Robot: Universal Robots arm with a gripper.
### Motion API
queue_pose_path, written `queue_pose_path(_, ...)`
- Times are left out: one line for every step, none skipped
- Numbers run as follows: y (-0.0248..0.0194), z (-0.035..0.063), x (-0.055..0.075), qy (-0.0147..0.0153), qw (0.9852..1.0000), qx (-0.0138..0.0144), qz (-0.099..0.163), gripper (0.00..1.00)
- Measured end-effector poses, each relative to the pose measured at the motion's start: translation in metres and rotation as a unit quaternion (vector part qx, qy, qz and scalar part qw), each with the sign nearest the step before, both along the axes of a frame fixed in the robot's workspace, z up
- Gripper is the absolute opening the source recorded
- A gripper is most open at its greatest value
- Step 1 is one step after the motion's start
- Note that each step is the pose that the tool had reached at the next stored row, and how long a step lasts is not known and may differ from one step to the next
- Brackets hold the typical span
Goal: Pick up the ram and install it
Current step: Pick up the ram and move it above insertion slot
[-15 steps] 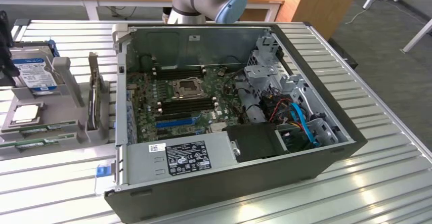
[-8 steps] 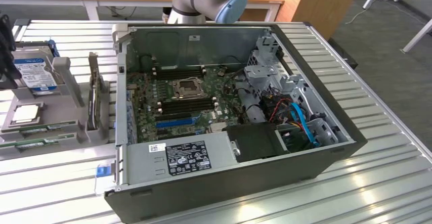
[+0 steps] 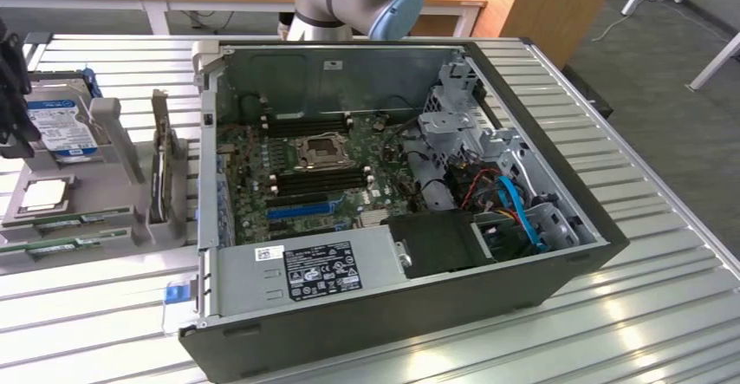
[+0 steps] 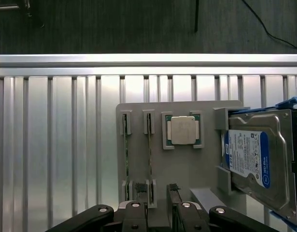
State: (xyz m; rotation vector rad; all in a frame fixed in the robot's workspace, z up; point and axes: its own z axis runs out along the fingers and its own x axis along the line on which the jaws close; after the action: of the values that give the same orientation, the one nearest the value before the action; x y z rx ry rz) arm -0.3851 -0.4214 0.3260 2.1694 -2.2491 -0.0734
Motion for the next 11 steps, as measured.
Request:
queue_pose_path(0.0, -0.0012, 0.0, 0.0, 1.0, 0.0, 0.0, 0.29)
queue_pose_path(0.0, -0.0024, 0.0, 0.0, 1.0, 0.0, 0.0, 0.29)
queue_pose_path(0.0, -0.0036, 0.0, 0.0001, 1.0, 0.0, 0.0, 0.29)
queue_pose_path(0.0, -0.0049, 0.0, 0.0, 1.0, 0.0, 0.0, 0.29)
queue_pose_path(0.0, -0.0061, 0.0, 0.0, 1.0, 0.0, 0.0, 0.29)
queue_pose_path(0.0, -0.0073, 0.0, 0.0, 1.0, 0.0, 0.0, 0.29)
queue_pose_path(0.0, -0.0084, 0.0, 0.0001, 1.0, 0.0, 0.0, 0.29)
queue_pose_path(0.0, -0.0096, 0.0, 0.0001, 1.0, 0.0, 0.0, 0.29)
queue_pose_path(0.0, -0.0109, 0.0, 0.0, 1.0, 0.0, 0.0, 0.29)
queue_pose_path(0.0, -0.0122, 0.0, 0.0, 1.0, 0.0, 0.0, 0.29)
queue_pose_path(0.0, -0.0134, 0.0, 0.0, 1.0, 0.0, 0.0, 0.29)
